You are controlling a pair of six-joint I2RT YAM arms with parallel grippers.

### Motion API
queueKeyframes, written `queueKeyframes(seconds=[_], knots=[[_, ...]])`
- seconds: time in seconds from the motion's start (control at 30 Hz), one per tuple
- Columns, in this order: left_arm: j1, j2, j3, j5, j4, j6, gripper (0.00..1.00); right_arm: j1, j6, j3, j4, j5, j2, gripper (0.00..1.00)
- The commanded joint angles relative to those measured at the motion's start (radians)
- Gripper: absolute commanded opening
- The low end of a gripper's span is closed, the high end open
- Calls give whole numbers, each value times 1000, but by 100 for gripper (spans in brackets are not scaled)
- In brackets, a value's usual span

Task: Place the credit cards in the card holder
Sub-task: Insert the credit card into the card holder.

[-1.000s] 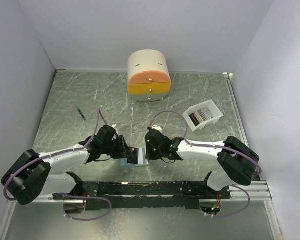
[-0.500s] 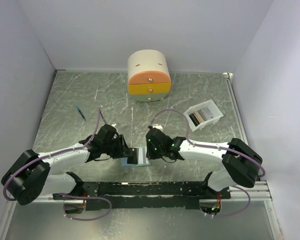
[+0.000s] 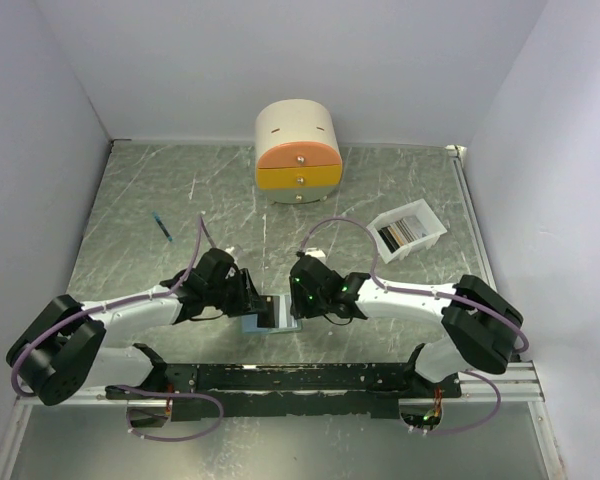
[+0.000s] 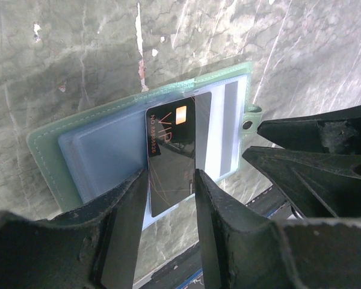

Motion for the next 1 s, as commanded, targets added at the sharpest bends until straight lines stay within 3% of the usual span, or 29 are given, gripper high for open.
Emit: queueKeyframes(seconds=[0.0,0.2,0.3,0.97], knots=[[-4,12,-12,19,16,-8,48,4,-12,17,-3,23,1,40],[-5,13,-16,33,40,-12,47,2,-8,8,-4,47,-26,53],[-6,24,-10,39,42,-12,47,2,-5,-8,14,48,-30,55],[-32,76,-14,49,132,-49,45,2,4,-51,94,3,34,46]])
